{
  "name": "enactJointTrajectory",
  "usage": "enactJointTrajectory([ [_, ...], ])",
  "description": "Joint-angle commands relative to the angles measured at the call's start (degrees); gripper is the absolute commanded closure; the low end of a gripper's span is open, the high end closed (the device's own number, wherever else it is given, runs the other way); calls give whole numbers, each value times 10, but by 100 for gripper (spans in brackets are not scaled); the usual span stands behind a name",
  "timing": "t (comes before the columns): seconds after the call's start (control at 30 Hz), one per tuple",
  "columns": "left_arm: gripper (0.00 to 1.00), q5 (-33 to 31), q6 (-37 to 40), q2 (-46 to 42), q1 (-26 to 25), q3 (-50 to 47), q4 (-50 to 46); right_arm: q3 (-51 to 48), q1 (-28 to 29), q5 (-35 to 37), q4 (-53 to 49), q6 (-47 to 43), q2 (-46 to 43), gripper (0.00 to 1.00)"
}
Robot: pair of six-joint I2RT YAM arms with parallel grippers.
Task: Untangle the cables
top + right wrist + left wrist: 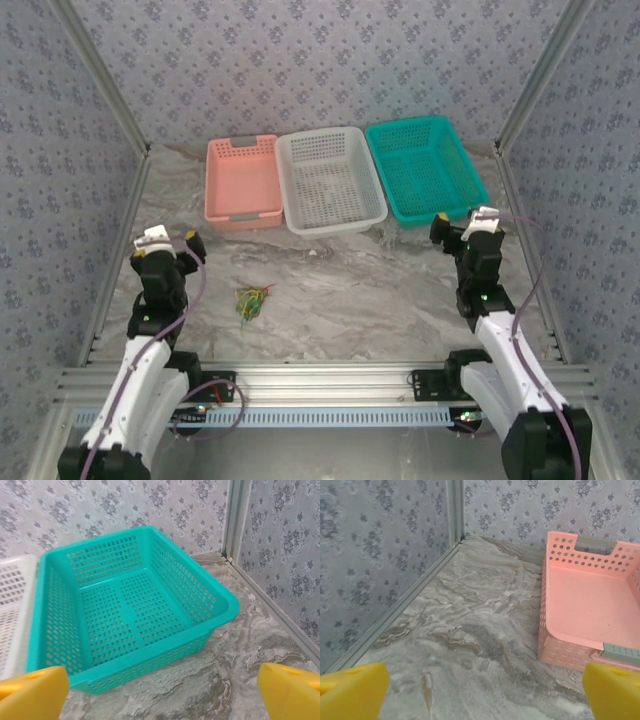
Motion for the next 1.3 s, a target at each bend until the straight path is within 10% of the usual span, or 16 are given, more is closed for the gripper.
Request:
enactJointTrajectory([
  [0.0,1,6,-7,-37,-9,49,-128,39,54,36,-113,11,-55,1],
  [0.07,1,17,-34,-36,-14,96,-158,85,110,76,-148,27,-64,1],
  [0.2,1,28,-264,-13,-7,196,-345,205,108,95,-474,372,-25,1],
  [0.33,1,255,-291,99,-2,244,-351,220,161,-44,-391,277,8,8],
  [0.5,1,167,-283,230,-187,329,-555,282,392,42,-439,255,120,20],
  [0.63,6,148,-313,246,-294,323,-619,297,461,-18,-422,279,200,22],
  [0.93,17,175,-284,302,-342,267,-561,262,433,-245,-347,201,250,24],
  [1.27,37,162,-233,390,-343,247,-483,176,437,-286,-269,252,229,31],
])
